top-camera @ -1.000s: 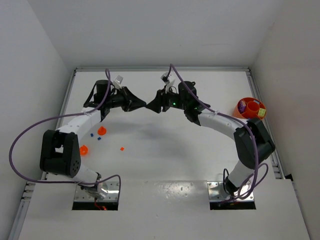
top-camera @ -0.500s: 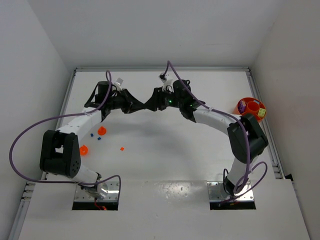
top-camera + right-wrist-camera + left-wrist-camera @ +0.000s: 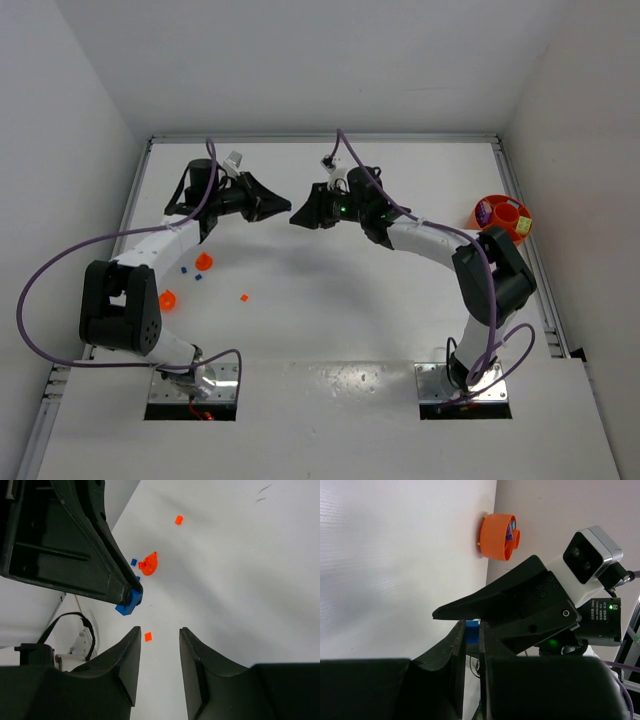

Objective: Sort the legos into containers by color

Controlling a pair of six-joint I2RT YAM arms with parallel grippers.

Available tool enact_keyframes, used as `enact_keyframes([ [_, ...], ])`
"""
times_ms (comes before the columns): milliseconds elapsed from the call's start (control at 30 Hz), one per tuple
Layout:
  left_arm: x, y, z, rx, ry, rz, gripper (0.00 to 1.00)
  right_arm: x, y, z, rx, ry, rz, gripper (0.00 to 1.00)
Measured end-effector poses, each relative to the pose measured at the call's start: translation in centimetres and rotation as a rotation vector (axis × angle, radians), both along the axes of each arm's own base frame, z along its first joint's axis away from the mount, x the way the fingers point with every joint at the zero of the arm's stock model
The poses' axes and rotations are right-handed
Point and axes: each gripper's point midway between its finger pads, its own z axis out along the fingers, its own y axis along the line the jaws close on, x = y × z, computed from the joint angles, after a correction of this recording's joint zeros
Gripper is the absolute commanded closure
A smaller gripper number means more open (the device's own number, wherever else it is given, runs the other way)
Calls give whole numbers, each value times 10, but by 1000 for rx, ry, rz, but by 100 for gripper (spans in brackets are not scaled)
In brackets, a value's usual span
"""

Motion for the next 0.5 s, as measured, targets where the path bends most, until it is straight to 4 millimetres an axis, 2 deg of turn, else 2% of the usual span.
enact_keyframes([
  [167,1,0,3,-15,-9,-1,100,1,1,3,12,-2,-5,63],
  [500,-2,0,-4,-11,7,-1,100,4,3,5,25,3,-13,62],
])
